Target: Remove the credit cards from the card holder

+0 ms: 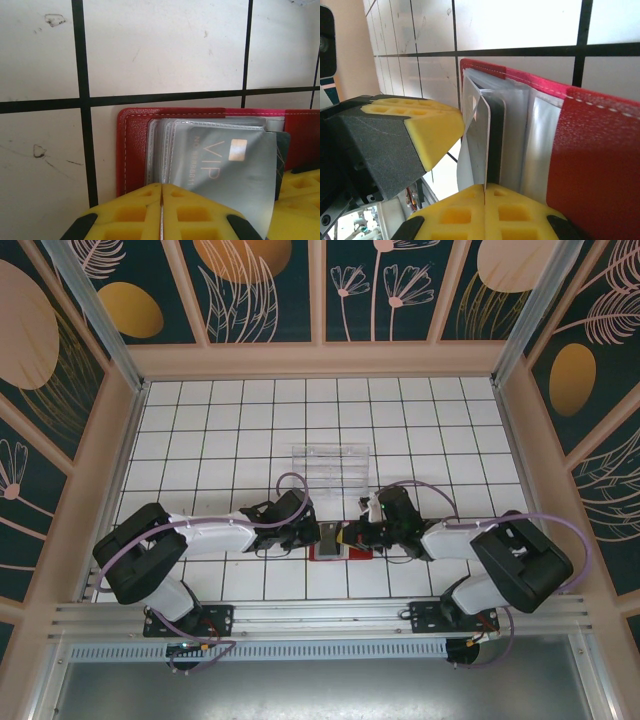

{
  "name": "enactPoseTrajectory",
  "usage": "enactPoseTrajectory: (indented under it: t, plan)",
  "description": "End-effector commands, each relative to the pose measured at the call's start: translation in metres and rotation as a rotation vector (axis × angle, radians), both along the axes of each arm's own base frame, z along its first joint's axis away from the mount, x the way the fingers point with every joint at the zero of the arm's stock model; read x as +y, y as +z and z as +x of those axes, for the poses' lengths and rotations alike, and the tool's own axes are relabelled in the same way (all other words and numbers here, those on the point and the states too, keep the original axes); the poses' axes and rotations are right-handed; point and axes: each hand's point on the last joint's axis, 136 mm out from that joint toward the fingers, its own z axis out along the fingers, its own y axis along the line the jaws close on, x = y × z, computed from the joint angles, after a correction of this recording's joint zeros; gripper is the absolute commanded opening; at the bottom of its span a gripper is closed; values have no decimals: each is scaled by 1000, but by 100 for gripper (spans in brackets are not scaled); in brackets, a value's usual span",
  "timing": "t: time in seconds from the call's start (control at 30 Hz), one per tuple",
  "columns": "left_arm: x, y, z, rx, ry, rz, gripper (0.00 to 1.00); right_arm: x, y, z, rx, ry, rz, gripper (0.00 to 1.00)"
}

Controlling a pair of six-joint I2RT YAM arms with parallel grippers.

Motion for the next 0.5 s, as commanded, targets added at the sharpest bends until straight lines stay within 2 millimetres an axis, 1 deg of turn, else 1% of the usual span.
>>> enactPoseTrajectory:
  t: [0.0, 0.33, 0.47]
  plan:
    - [14, -11, -14, 40, -25, 69, 9, -6, 0, 6, -27, -16, -35, 4]
    - [13, -10, -13, 39, -25, 71, 9, -16, 2, 4, -36, -28, -52, 4]
    - [12, -9, -12, 36, -29, 74, 9, -21, 5, 5, -46, -39, -70, 2]
